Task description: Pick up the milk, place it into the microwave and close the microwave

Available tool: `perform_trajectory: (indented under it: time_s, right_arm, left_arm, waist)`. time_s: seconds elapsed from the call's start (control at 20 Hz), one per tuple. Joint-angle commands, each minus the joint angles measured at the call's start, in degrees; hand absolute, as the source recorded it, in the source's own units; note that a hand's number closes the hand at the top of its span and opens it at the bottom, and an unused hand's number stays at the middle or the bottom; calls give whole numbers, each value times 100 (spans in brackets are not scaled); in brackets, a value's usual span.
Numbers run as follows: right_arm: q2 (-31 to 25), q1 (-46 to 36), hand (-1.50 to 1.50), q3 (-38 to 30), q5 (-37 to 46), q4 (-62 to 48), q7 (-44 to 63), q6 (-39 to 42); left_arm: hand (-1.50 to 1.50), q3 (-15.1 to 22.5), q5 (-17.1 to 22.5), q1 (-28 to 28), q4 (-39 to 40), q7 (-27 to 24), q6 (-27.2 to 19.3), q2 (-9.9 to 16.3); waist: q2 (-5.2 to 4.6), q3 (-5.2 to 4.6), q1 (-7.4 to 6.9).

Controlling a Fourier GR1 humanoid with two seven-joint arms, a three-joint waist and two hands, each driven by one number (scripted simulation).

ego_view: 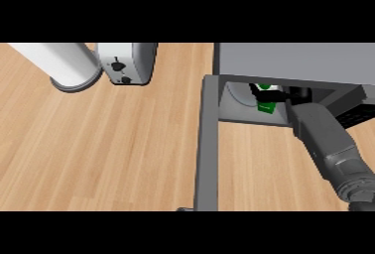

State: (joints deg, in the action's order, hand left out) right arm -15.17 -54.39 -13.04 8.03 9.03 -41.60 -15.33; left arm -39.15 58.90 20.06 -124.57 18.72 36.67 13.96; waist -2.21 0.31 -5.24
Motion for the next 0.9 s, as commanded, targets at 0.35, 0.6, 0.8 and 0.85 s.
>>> perform_trajectory:
  time_s: [0.35, 0.6, 0.8, 0.85]
  right_arm:
    - [-514, -396, 150, -37, 93, -271, 344, -609]
    - [-673, -380, 150, -24, 103, -318, 305, -680]
    - [-711, -478, 150, -95, 10, -318, 313, -754]
    - [-669, -491, 150, -108, -5, -350, 353, -870]
  left_arm:
    - [-150, 53, -91, -350, 178, 14, -4, 194]
    - [-150, 154, -155, -510, 275, -8, 23, 183]
    - [-150, 229, -179, -624, 405, 35, 4, 247]
    - [-150, 132, -243, -661, 377, -22, 38, 289]
  waist:
    - [-161, 10, -267]
    - [-223, 13, -300]
    - [-248, 12, -324]
    - [-264, 12, -406]
